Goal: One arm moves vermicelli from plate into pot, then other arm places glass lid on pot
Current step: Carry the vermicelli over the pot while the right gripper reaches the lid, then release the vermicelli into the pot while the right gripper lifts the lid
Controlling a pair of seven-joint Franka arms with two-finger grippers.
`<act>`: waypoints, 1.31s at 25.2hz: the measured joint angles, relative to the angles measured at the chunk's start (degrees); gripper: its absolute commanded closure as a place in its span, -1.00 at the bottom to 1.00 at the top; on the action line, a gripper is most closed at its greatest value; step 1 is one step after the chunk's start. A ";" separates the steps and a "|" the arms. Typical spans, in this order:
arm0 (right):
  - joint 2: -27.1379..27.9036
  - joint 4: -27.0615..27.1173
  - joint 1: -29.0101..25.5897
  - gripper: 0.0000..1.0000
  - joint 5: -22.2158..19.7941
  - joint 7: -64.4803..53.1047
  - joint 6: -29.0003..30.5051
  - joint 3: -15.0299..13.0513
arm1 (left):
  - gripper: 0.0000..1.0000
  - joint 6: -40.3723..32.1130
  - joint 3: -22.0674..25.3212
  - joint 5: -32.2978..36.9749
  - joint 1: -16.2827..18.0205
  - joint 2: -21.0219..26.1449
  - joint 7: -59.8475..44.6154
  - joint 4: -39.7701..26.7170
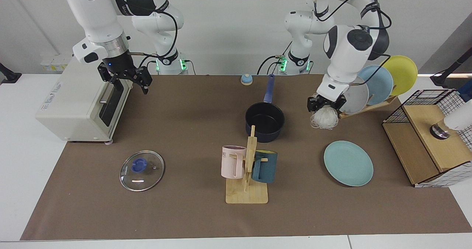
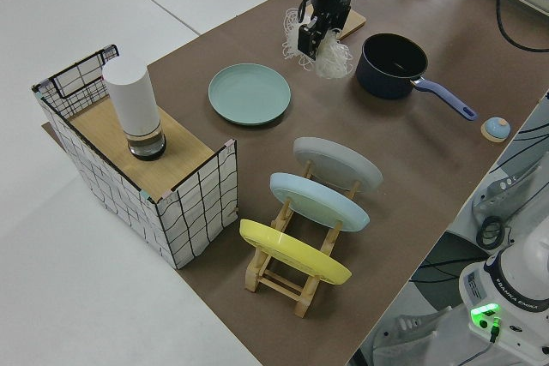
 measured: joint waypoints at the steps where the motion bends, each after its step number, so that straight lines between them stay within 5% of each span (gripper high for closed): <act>1: 0.25 0.40 0.02 -0.98 -0.06 -0.08 -0.01 0.01 | 1.00 0.23 -0.09 0.00 -1.80 0.00 -2.22 -0.03; 6: 5.12 7.45 0.02 -0.99 -0.42 -1.08 -3.25 -0.10 | 1.00 1.24 -0.33 -0.53 -8.37 0.30 -9.00 -0.30; 15: 23.57 25.76 -0.04 -0.99 -0.52 -4.33 -4.70 -0.98 | 1.00 4.16 -2.05 -3.78 -10.28 3.24 -9.52 -1.45; 25: 30.07 30.03 -0.28 -0.99 -0.46 -7.99 0.44 -1.22 | 1.00 11.73 -2.68 -3.83 -14.78 8.73 -12.45 -3.53; 26: 30.38 29.89 -0.31 -1.00 -0.41 -8.54 1.67 -1.23 | 0.32 12.55 -2.68 -3.83 -14.84 8.83 -12.45 -4.19; 27: 30.62 29.63 -0.33 -1.00 -0.40 -8.85 2.76 -1.24 | -0.99 13.17 -2.68 -3.83 -14.85 8.87 -12.44 -4.74; 33: 31.59 23.99 -0.31 -1.00 -0.39 -9.43 8.74 -2.05 | -1.00 14.10 -2.45 -3.83 -14.84 8.83 -12.40 -5.65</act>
